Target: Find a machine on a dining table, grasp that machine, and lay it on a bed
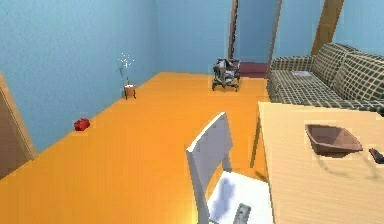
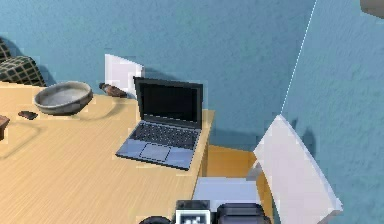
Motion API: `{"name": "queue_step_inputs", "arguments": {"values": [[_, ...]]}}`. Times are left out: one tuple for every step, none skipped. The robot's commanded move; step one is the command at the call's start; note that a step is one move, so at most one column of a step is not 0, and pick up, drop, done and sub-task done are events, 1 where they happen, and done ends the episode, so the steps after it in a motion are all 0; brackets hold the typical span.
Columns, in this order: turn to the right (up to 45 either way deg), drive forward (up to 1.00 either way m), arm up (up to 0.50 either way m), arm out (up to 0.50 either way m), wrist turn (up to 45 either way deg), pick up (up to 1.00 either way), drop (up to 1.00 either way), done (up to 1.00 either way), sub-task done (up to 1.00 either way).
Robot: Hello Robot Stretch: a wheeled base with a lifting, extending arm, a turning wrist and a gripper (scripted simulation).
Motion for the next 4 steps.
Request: {"name": "queue_step_inputs", "arguments": {"values": [[0.0,0.0,0.0,0.28,0.0,0.0,0.0,0.0,0.0],[0.0,0.0,0.0,0.0,45.0,0.0,0.0,0.0,0.0],[0.0,0.0,0.0,0.0,45.0,0.0,0.0,0.0,0.0],[0.0,0.0,0.0,0.0,45.0,0.0,0.0,0.0,0.0]]}}
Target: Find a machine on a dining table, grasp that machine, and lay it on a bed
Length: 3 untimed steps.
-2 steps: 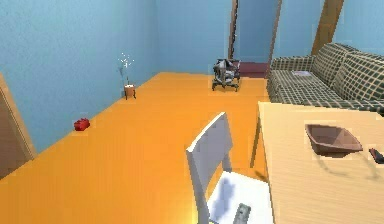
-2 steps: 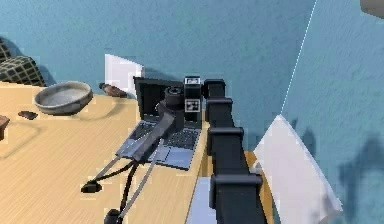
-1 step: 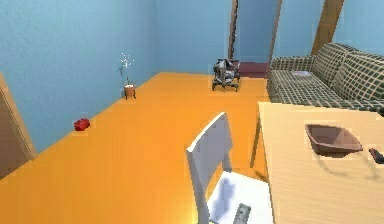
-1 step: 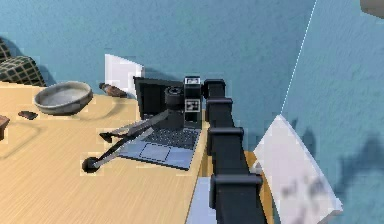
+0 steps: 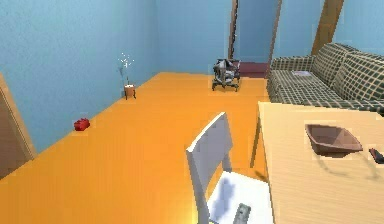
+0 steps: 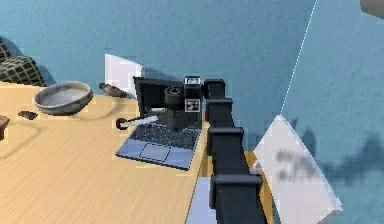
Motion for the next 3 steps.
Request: {"name": "queue_step_inputs", "arguments": {"values": [[0.0,0.0,0.0,0.0,45.0,0.0,0.0,0.0,0.0],[0.0,0.0,0.0,0.0,6.0,0.0,0.0,0.0,0.0],[0.0,0.0,-0.3,0.0,0.0,0.0,0.0,0.0,0.0]]}}
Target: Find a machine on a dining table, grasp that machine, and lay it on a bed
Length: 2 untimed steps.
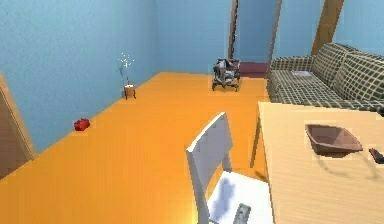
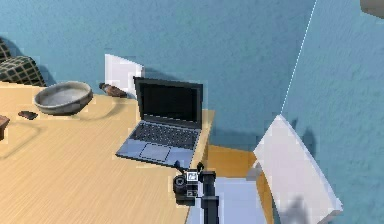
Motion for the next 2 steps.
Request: {"name": "queue_step_inputs", "arguments": {"values": [[0.0,0.0,0.0,0.0,0.0,1.0,0.0,0.0,0.0],[0.0,0.0,0.1,0.0,0.0,0.0,0.0,0.0,0.0]]}}
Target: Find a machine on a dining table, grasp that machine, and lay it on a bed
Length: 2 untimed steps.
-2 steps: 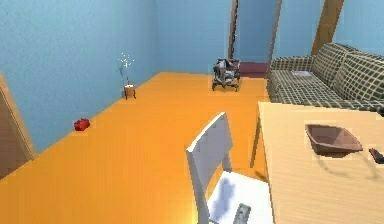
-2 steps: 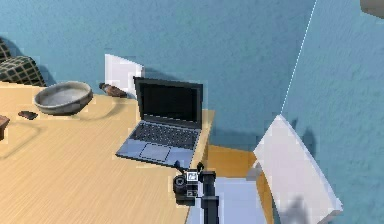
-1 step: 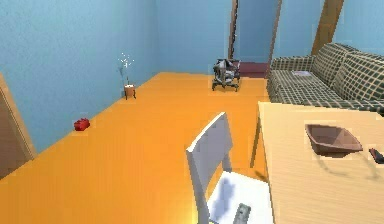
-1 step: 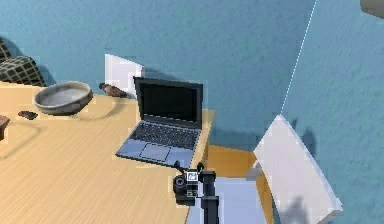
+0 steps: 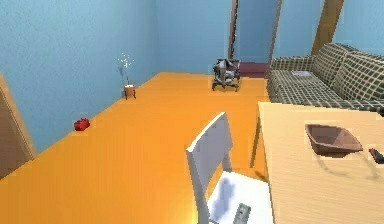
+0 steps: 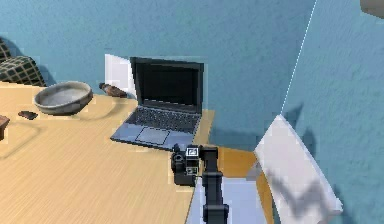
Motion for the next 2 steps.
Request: {"name": "queue_step_inputs", "arguments": {"values": [[0.0,0.0,0.26,0.0,0.0,0.0,0.0,0.0,0.0],[0.0,0.0,0.0,0.0,-45.0,0.0,0.0,0.0,0.0]]}}
